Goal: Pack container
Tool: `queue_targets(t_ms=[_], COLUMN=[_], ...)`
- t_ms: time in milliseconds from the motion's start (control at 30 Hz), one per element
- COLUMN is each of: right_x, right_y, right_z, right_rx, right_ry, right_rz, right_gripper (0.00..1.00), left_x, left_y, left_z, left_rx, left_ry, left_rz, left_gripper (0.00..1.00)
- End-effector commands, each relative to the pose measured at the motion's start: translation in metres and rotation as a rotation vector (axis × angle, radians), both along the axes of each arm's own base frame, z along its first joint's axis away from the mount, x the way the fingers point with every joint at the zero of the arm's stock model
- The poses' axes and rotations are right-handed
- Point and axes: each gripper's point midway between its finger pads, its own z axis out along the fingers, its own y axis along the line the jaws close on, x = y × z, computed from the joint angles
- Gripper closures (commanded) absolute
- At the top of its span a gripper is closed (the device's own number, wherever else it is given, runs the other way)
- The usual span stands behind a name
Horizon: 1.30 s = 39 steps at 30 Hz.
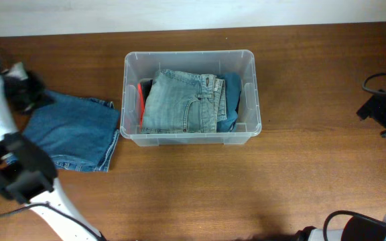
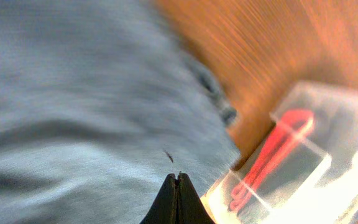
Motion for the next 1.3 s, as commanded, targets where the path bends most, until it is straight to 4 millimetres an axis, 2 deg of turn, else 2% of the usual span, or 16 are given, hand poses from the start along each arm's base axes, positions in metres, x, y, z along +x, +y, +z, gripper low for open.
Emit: queue_targets(t_ms=[0,133,233,400,733,900,1000,1167,1267], right_x=[-0.001,-0.001,-0.001,-0.001,-0.001,-0.001,-0.001,-0.001,-0.001], right_y=[-0.001,-0.001,-0.001,-0.001,-0.001,-0.001,-0.001,-0.001,-0.001], right_z=[0.002,0.002,0.002,0.002,0.002,0.002,0.002,0.002,0.002], right_rx=[-0.003,-0.003,-0.003,-0.003,-0.003,-0.003,-0.003,-0.003,-0.003], right_ry=[-0.005,-0.005,-0.005,-0.005,-0.005,-0.005,-0.005,-0.005,-0.005], right_rz=[-0.009,-0.009,-0.009,-0.010,-0.009,-0.009,-0.009,-0.009,-0.010], right_gripper=[0.02,0.02,0.01,0.02,0.02,0.01,0.02,0.02,0.01], left_x=[0.004,-0.006,-0.010,-0.023,-0.038,-0.048,-0.046,-0.026,-0.022], left_y=[-0.039,-0.061,-0.053,-0.055,-0.057,-0.056,-0.056,-0.051,-0.050], left_z=[-0.005,-0.019,-0.026,-0.033,-0.070,-0.095,-0.104,-0.108,-0.112], left_rx=[0.174,0.276,0.341,0.316,0.279,0.264,0.269,0.293,0.296], left_ry=[0.035,0.153,0.222,0.290,0.400,0.437,0.424,0.365,0.356], left_rz=[-0.268,-0.362,-0.289,-0.298,-0.288,-0.287,-0.281,-0.158,-0.135], left_gripper=[0.99,0.99,0.99,0.99,0.99,0.99,0.99,0.99,0.99])
